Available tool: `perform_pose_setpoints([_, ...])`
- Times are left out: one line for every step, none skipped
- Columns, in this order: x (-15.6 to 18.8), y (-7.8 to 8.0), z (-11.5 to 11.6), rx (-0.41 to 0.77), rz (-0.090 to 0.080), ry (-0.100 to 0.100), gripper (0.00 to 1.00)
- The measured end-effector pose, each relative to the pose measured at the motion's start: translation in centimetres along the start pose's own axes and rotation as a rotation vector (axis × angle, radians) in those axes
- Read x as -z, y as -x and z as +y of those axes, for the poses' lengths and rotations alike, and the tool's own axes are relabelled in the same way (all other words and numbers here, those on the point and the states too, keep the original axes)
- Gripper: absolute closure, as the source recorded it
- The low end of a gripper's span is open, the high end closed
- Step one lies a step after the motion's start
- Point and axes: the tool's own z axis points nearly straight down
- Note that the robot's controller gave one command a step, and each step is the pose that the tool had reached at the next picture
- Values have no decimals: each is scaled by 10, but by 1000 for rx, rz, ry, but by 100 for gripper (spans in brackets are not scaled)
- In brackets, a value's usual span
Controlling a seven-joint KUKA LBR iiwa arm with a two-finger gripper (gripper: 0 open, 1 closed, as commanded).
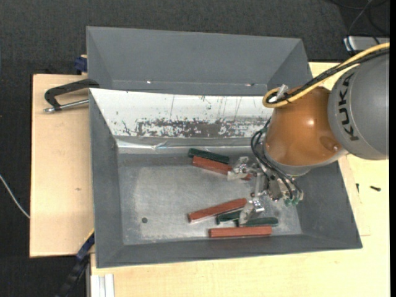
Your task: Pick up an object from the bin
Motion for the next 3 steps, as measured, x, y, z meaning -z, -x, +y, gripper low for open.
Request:
perform_pose_setpoints([11,8,7,-39,-9,0,0])
perform_pose_setpoints([-48,6,14,-202,-2,-1,0])
perform_pose_setpoints([-46,13,10,-63,-4,4,100])
